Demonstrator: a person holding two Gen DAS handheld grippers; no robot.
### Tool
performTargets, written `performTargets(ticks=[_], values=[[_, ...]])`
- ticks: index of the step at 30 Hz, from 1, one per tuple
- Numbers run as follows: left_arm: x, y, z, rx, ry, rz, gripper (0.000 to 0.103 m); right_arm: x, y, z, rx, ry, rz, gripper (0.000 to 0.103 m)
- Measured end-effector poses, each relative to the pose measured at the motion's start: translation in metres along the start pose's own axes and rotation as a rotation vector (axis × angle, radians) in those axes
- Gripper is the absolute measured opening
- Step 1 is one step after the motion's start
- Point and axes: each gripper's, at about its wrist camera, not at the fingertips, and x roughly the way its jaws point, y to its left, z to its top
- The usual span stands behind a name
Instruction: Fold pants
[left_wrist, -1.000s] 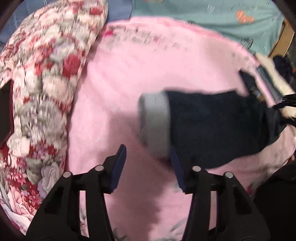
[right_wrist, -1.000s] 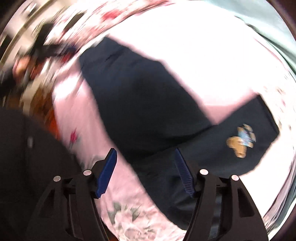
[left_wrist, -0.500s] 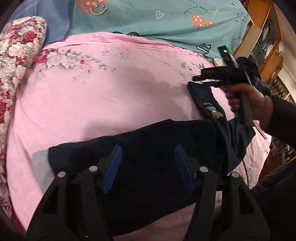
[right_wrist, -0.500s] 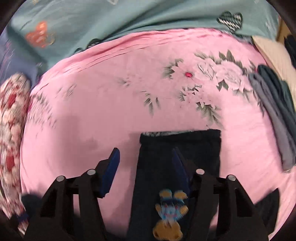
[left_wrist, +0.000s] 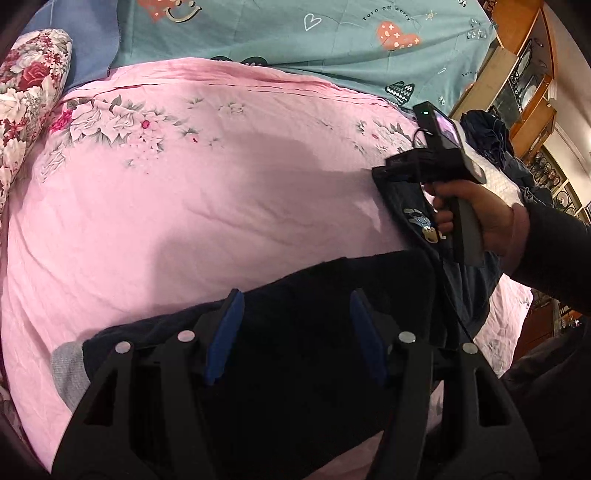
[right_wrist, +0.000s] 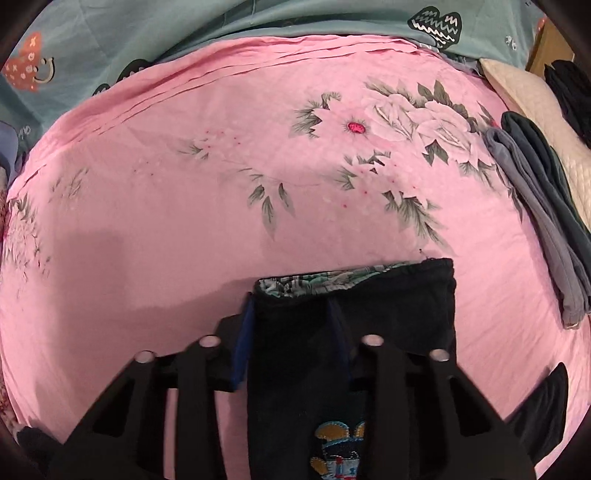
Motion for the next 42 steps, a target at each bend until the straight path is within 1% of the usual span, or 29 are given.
performTargets(ticks=[1, 5, 8, 12, 14, 17, 19, 20, 23, 26, 29, 30, 32, 33, 34, 35, 36, 37, 38, 40, 42], values=[[0.000, -0.001, 0.000, 0.000, 0.000, 0.002, 0.061, -0.004, -0.001, 0.001, -0.003, -0.005, 0.003, 0.011], [-0.001, -0.009, 0.002, 0.019, -0.005, 0.016, 0.061, -0.040, -0.014, 0.000, -0.003, -0.078, 0.054, 0.009], [-0.002, -0.023, 0.005, 0.037, -0.016, 0.010, 0.061, -0.084, -0.042, -0.005, 0.039, -0.136, 0.126, 0.008], [0.002, -0.049, 0.007, 0.058, -0.022, -0.004, 0.063, -0.156, -0.098, -0.025, 0.097, -0.232, 0.188, 0.008], [0.006, -0.063, 0.010, 0.072, -0.019, -0.015, 0.063, -0.186, -0.124, -0.041, 0.125, -0.268, 0.192, 0.008], [0.015, -0.096, 0.014, 0.108, -0.005, -0.039, 0.064, -0.221, -0.176, -0.078, 0.181, -0.312, 0.182, 0.008], [0.021, -0.115, 0.017, 0.125, 0.008, -0.055, 0.065, -0.225, -0.204, -0.102, 0.202, -0.312, 0.153, 0.007], [0.024, -0.123, 0.017, 0.134, 0.014, -0.056, 0.065, -0.221, -0.215, -0.113, 0.216, -0.299, 0.143, 0.007], [0.036, -0.153, 0.018, 0.153, 0.048, -0.074, 0.065, -0.184, -0.259, -0.160, 0.278, -0.190, 0.096, 0.007], [0.043, -0.173, 0.015, 0.172, 0.076, -0.051, 0.065, -0.139, -0.285, -0.195, 0.332, -0.079, 0.112, 0.007], [0.046, -0.190, 0.012, 0.196, 0.089, -0.023, 0.065, -0.118, -0.296, -0.212, 0.325, -0.052, 0.136, 0.007], [0.046, -0.192, 0.012, 0.197, 0.091, -0.018, 0.066, -0.115, -0.299, -0.213, 0.331, -0.049, 0.161, 0.008], [0.046, -0.197, 0.012, 0.190, 0.089, -0.002, 0.067, -0.116, -0.304, -0.211, 0.328, -0.036, 0.188, 0.015], [0.044, -0.197, 0.011, 0.187, 0.085, 0.006, 0.068, -0.122, -0.307, -0.207, 0.318, -0.020, 0.171, 0.032], [0.043, -0.199, 0.012, 0.183, 0.080, 0.015, 0.068, -0.130, -0.309, -0.204, 0.312, -0.028, 0.148, 0.047], [0.042, -0.200, 0.012, 0.176, 0.075, 0.026, 0.069, -0.140, -0.312, -0.200, 0.301, -0.057, 0.140, 0.048], [0.042, -0.200, 0.013, 0.170, 0.070, 0.034, 0.070, -0.153, -0.314, -0.192, 0.274, -0.092, 0.156, 0.048], [0.041, -0.200, 0.013, 0.161, 0.065, 0.038, 0.070, -0.160, -0.312, -0.185, 0.254, -0.113, 0.177, 0.048], [0.041, -0.201, 0.012, 0.155, 0.061, 0.043, 0.070, -0.165, -0.309, -0.172, 0.226, -0.126, 0.223, 0.048], [0.039, -0.205, 0.012, 0.155, 0.056, 0.058, 0.071, -0.157, -0.301, -0.155, 0.178, -0.097, 0.289, 0.048], [0.036, -0.209, 0.011, 0.154, 0.045, 0.081, 0.072, -0.137, -0.287, -0.138, 0.118, -0.049, 0.306, 0.048]])
